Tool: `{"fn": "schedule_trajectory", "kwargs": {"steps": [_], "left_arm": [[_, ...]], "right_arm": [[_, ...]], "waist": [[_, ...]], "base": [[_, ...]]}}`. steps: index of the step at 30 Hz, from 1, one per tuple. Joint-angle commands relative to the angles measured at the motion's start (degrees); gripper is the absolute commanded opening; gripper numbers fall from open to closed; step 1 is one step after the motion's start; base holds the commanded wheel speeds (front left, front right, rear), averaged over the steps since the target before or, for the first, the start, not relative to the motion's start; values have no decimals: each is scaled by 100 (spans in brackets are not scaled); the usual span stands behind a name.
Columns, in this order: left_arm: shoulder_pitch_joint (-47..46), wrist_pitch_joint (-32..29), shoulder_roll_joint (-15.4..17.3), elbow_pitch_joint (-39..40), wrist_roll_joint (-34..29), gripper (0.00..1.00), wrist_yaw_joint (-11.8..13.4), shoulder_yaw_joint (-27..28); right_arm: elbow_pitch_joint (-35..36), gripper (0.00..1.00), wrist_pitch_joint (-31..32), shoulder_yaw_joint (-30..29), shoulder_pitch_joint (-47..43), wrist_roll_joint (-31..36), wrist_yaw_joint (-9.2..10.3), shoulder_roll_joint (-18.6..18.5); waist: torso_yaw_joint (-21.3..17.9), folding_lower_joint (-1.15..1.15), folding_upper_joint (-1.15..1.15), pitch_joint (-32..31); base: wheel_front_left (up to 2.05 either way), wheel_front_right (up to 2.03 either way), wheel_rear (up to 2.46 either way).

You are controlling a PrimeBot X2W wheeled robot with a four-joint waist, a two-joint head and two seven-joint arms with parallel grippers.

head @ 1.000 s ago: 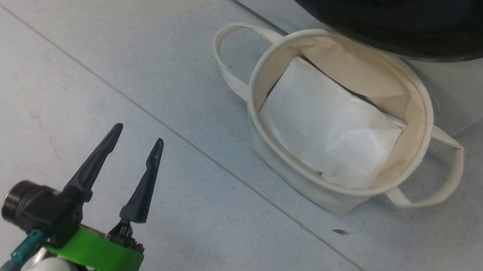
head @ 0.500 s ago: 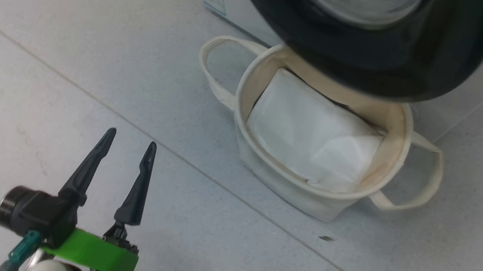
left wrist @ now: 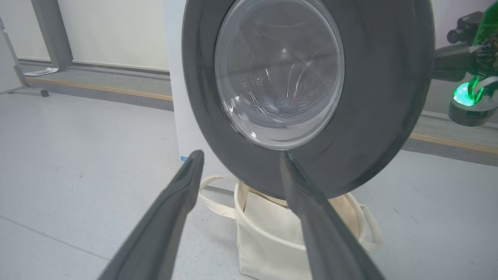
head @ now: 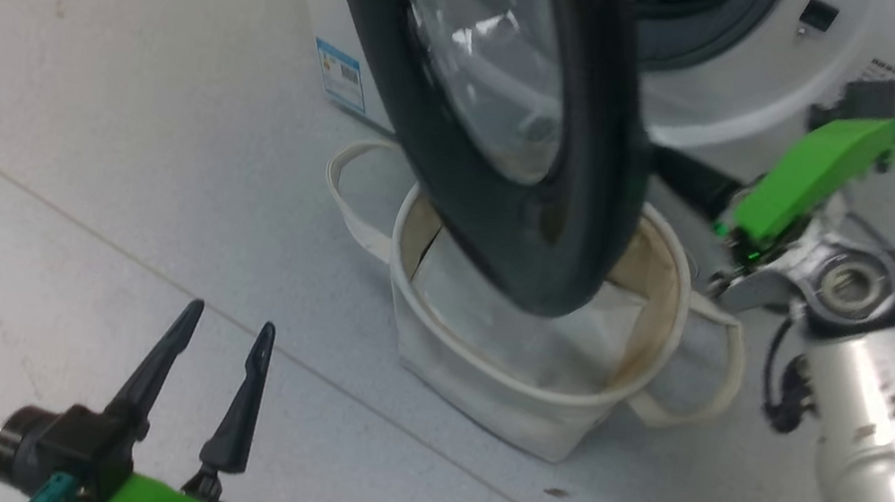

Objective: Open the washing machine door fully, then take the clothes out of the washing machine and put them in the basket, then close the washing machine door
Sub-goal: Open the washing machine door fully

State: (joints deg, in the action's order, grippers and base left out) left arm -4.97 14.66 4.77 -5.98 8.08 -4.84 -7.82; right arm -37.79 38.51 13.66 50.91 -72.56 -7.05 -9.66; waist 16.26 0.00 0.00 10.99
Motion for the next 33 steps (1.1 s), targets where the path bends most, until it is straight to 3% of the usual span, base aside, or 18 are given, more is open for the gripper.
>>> {"fn": "schedule_trajectory", "kwargs": {"steps": [1,5,10,19,25,31,32,33], "left_arm": [[6,34,84,147,-45,100,-9,213],[170,34,77,30,-31,100,1,222],[251,34,65,-78,-34,100,-15,150],[320,34,124,-176,-54,100,-55,2],[363,30,194,-185,-21,100,-27,26],[407,26,261,-152,21,100,12,62],[414,26,273,-145,27,100,23,73],[414,26,273,-145,27,100,23,73]], "right_arm": [[319,0,56,113,27,2,-44,239],[609,0,-79,360,-428,113,-44,499],[472,0,-708,732,-797,227,-44,666],[503,0,-2341,2604,-871,-1592,-44,677],[434,0,-3101,3270,-648,-2022,-44,678],[375,0,-3664,3490,-580,-1991,-44,678],[371,97,-3744,3499,-582,-1953,-44,678],[371,97,-3744,3499,-582,-1953,-44,678]], "waist": [[11,0,0,-168],[130,0,0,-472],[425,0,0,-795],[926,0,0,-1188],[895,0,0,-1306],[675,0,0,-1366],[632,0,0,-1375],[632,0,0,-1375]], "base": [[0,0,0],[0,0,0],[0,0,0],[0,0,0],[0,0,0],[0,0,0],[0,0,0],[0,0,0]]}}
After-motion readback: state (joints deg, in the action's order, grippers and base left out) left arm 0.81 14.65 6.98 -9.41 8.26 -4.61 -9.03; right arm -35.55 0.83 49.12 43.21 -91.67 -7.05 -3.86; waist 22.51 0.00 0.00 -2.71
